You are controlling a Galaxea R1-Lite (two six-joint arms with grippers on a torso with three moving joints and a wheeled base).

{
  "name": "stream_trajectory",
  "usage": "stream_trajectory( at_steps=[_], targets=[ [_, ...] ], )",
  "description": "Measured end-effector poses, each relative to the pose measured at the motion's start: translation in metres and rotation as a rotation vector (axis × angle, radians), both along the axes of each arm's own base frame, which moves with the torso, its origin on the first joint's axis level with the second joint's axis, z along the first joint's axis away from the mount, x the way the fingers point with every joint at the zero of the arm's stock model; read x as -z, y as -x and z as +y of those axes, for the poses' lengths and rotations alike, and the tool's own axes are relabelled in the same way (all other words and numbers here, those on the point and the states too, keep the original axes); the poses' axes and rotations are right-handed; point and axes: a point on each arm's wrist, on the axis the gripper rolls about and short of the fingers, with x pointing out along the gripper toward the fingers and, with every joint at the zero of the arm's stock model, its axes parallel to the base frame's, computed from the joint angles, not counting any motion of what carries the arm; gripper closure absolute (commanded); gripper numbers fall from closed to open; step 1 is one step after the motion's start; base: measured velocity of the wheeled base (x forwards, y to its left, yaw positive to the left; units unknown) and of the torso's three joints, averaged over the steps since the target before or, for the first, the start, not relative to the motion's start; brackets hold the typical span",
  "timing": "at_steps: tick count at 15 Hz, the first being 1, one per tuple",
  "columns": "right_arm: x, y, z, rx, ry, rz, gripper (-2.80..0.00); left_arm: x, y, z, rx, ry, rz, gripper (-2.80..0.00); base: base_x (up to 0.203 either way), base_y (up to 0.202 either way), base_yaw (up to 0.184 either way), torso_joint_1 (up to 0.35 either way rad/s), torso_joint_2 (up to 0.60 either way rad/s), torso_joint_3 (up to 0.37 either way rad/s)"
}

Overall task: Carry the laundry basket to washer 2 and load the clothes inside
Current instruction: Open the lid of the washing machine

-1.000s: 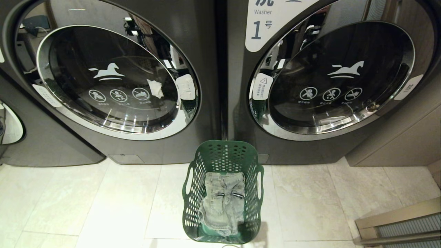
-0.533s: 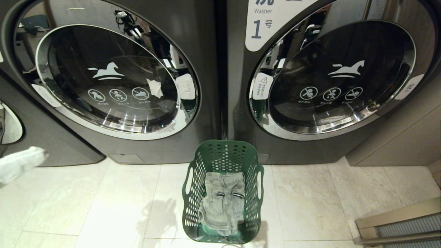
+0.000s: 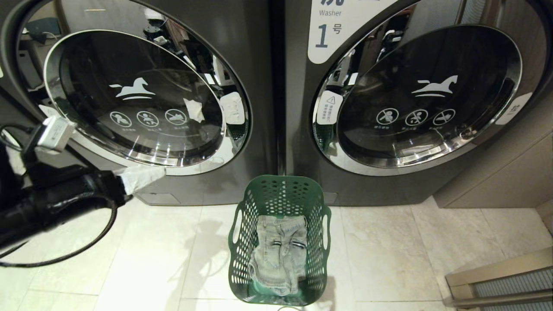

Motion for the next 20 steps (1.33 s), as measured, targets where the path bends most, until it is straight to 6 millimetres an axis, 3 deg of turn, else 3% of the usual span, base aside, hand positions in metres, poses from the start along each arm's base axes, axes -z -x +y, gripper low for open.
stream_trajectory(
  at_steps=[3, 8, 13, 20],
  targets=[
    [0.0, 0.0, 0.0, 0.0, 0.0, 0.0, 0.0, 0.0, -0.036, -0.003, 0.152, 0.003, -0.19, -2.8, 0.0, 0.0, 0.0, 0.0, 0.0, 0.0],
    [0.0, 0.0, 0.0, 0.0, 0.0, 0.0, 0.0, 0.016, -0.066, -0.016, 0.27, 0.004, -0.269, -2.8, 0.0, 0.0, 0.0, 0.0, 0.0, 0.0],
    [0.0, 0.0, 0.0, 0.0, 0.0, 0.001, 0.0, 0.03, -0.109, -0.036, 0.351, -0.001, -0.442, -2.8, 0.0, 0.0, 0.0, 0.0, 0.0, 0.0],
    [0.0, 0.0, 0.0, 0.0, 0.0, 0.0, 0.0, 0.039, -0.142, -0.042, 0.33, -0.031, -0.506, -2.8, 0.0, 0.0, 0.0, 0.0, 0.0, 0.0]
  ],
)
